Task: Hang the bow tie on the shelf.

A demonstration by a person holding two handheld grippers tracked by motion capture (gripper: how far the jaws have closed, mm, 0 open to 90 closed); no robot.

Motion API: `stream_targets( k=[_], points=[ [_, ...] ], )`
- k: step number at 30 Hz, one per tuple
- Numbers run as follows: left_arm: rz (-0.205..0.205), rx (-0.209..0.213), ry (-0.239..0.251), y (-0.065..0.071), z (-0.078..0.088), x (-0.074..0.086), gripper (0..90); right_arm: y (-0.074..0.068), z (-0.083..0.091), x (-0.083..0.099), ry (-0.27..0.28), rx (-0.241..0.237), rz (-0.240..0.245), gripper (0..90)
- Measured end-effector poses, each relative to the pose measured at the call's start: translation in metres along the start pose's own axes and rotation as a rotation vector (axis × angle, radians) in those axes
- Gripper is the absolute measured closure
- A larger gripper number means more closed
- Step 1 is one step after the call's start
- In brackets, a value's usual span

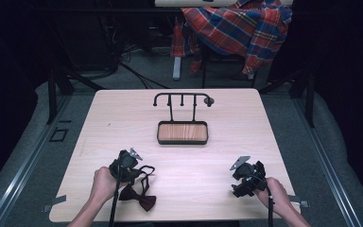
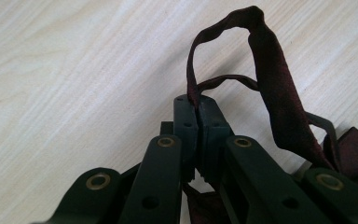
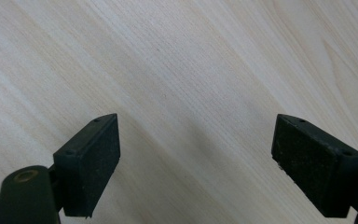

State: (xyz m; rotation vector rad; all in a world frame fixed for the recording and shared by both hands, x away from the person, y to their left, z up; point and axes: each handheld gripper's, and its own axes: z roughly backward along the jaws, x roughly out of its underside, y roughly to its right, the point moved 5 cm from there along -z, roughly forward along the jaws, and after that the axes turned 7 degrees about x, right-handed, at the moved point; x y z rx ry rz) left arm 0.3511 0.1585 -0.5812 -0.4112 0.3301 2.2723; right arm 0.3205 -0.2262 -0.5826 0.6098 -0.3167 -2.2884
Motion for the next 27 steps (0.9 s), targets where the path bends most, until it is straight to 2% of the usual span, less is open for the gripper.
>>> stream_targets(
  k=[3,18,20,27],
  points=[
    [-0.002,-0.015,0.010,0.000,0.004,0.000,87.7,0.000,0.000,0.000,0.001,-0.004,0.000,15.0],
    [0.005,-0.035,0.093,0.000,0.024,-0.001,87.7,0.000,0.000,-0.001,0.015,-0.003,-0.008,15.0],
    [0.007,-0.034,0.112,0.001,0.027,-0.002,87.8,-0.001,0.000,-0.002,0.020,-0.016,-0.011,15.1],
    [0.004,-0.042,0.166,0.006,0.038,-0.003,88.0,-0.001,0.000,-0.002,0.017,-0.010,-0.007,15.0]
  ],
)
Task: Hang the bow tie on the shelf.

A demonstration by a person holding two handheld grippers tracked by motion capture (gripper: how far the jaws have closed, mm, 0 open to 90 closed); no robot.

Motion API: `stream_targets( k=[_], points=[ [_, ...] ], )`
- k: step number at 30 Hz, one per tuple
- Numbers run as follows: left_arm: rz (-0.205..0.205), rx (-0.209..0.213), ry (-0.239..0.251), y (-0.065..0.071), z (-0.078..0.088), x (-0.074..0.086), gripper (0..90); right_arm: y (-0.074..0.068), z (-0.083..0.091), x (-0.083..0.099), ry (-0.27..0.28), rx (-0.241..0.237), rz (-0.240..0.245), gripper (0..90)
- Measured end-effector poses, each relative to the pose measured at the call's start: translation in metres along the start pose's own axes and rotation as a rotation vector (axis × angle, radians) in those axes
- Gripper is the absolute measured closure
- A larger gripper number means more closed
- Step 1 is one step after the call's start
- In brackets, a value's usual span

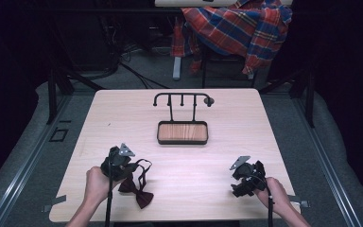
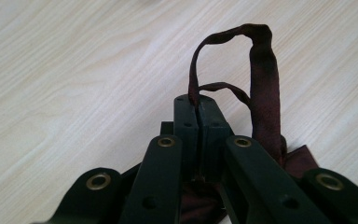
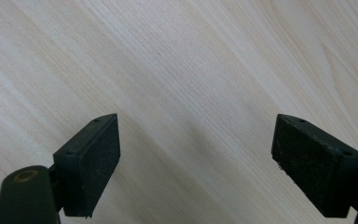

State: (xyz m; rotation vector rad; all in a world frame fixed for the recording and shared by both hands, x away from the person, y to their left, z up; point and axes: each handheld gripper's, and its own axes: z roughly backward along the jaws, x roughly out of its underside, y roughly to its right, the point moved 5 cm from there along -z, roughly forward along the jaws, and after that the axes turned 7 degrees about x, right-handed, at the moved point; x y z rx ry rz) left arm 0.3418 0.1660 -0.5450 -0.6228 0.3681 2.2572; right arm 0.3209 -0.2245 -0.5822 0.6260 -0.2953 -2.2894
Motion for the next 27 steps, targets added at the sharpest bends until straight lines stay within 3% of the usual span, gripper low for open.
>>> stream_targets(
  k=[27],
  points=[
    [-0.010,-0.027,0.130,0.002,0.032,-0.015,88.2,-0.001,0.000,0.000,-0.003,-0.007,0.000,15.0]
  ],
)
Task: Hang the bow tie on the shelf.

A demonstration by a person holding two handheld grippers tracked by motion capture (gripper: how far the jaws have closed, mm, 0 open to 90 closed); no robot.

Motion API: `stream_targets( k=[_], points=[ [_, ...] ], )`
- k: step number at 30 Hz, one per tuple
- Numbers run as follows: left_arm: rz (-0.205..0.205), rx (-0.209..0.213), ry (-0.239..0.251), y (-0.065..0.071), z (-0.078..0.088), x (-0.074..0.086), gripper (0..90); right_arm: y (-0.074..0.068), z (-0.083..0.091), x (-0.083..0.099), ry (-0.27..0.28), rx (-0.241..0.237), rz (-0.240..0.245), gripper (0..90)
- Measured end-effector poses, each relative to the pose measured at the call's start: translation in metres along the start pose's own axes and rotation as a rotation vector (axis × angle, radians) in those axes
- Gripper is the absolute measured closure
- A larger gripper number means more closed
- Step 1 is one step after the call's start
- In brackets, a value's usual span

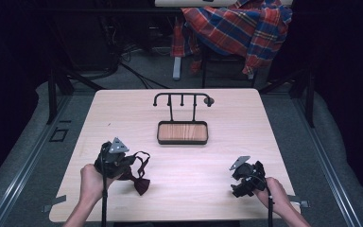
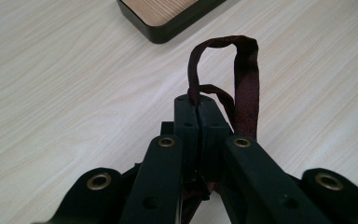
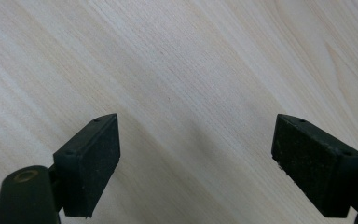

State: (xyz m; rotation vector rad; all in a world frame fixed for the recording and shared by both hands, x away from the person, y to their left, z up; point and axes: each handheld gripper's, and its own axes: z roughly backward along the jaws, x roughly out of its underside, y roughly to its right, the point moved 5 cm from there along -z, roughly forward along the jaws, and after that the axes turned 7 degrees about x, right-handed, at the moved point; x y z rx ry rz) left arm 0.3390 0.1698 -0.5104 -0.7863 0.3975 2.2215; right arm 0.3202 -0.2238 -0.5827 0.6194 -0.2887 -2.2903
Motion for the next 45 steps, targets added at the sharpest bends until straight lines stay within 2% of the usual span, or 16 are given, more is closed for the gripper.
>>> stream_targets(
  k=[7,21,29,32,38,45],
  points=[
    [-0.018,-0.007,0.011,-0.001,0.002,-0.006,88.3,0.000,0.000,0.000,0.002,-0.001,-0.005,15.1],
    [-0.015,-0.028,0.064,-0.008,0.009,-0.022,88.2,0.001,0.000,0.001,0.000,0.002,-0.001,15.1],
    [-0.011,-0.033,0.072,-0.014,0.010,-0.028,88.2,0.002,0.000,0.001,-0.005,0.010,0.003,15.0],
    [-0.017,-0.036,0.078,-0.014,0.010,-0.033,88.2,0.001,-0.001,0.001,0.000,-0.001,-0.004,15.1],
    [-0.031,-0.039,0.079,-0.015,0.007,-0.042,88.2,0.003,0.002,0.001,0.002,0.018,0.002,15.0],
    [-0.042,-0.047,0.086,-0.018,0.005,-0.053,88.2,0.003,0.001,0.001,0.000,0.017,0.001,15.0]
  ],
)
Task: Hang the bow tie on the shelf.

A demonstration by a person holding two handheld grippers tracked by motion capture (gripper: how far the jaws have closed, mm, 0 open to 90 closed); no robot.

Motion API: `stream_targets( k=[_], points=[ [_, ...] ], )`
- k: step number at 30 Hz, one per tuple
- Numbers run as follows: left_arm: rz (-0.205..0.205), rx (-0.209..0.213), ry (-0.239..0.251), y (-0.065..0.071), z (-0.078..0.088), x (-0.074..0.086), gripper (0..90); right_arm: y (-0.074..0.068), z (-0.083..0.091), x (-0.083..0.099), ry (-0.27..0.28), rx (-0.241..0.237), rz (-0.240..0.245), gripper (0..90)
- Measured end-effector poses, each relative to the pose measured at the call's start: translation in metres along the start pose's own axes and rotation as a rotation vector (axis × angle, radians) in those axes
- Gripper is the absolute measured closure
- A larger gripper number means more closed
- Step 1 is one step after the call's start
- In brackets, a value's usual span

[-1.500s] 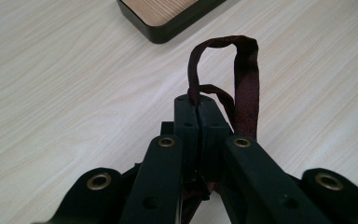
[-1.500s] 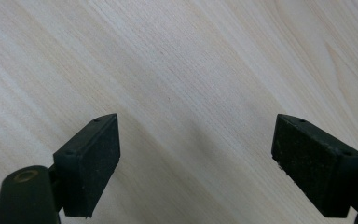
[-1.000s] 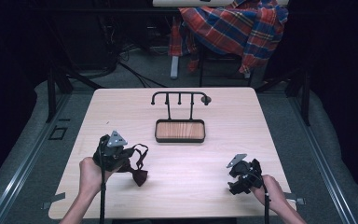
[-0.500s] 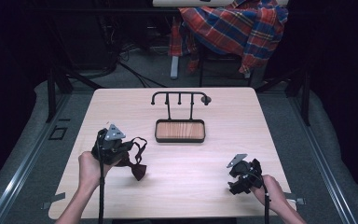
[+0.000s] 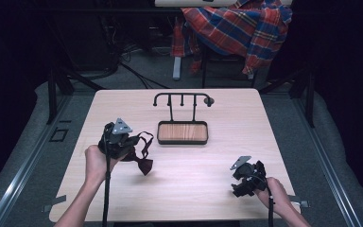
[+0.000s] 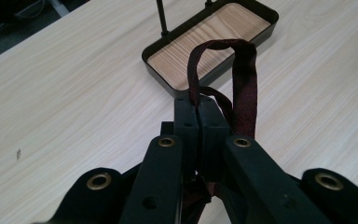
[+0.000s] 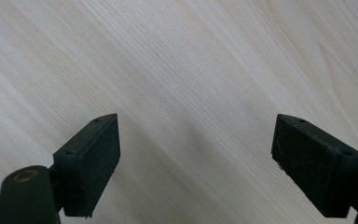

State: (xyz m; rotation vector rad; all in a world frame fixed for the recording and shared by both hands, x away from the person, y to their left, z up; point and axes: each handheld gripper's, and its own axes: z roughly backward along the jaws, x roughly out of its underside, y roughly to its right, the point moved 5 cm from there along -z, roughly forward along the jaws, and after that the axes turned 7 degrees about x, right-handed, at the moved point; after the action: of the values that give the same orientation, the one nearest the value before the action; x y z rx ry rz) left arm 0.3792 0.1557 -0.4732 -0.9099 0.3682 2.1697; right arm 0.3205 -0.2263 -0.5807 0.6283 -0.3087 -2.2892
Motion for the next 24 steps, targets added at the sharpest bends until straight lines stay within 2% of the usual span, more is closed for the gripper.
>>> stream_targets(
  k=[1,2,3,4,7,14,24],
  points=[
    [-0.004,0.000,0.000,-0.001,0.000,-0.001,88.2,0.000,0.000,0.000,0.001,0.001,-0.001,15.0],
    [-0.004,-0.003,0.002,-0.001,0.000,-0.002,88.2,-0.002,-0.002,0.000,0.030,-0.011,-0.032,15.0],
    [-0.004,-0.004,0.003,-0.002,-0.001,-0.004,88.2,0.000,-0.001,0.000,0.004,-0.011,-0.003,15.1],
    [-0.006,-0.006,0.001,-0.003,-0.001,-0.005,88.2,-0.002,-0.002,0.000,0.018,-0.011,-0.020,15.0],
    [-0.005,-0.009,0.005,-0.005,-0.002,-0.009,88.2,0.000,0.000,0.000,-0.002,-0.002,0.001,15.1],
    [-0.011,-0.015,0.010,-0.008,-0.005,-0.022,88.2,0.000,0.000,0.000,-0.004,-0.003,0.004,15.0],
    [-0.046,-0.040,0.012,-0.011,0.002,-0.046,88.2,0.000,0.000,0.000,0.001,-0.009,0.000,15.0]
  ],
)
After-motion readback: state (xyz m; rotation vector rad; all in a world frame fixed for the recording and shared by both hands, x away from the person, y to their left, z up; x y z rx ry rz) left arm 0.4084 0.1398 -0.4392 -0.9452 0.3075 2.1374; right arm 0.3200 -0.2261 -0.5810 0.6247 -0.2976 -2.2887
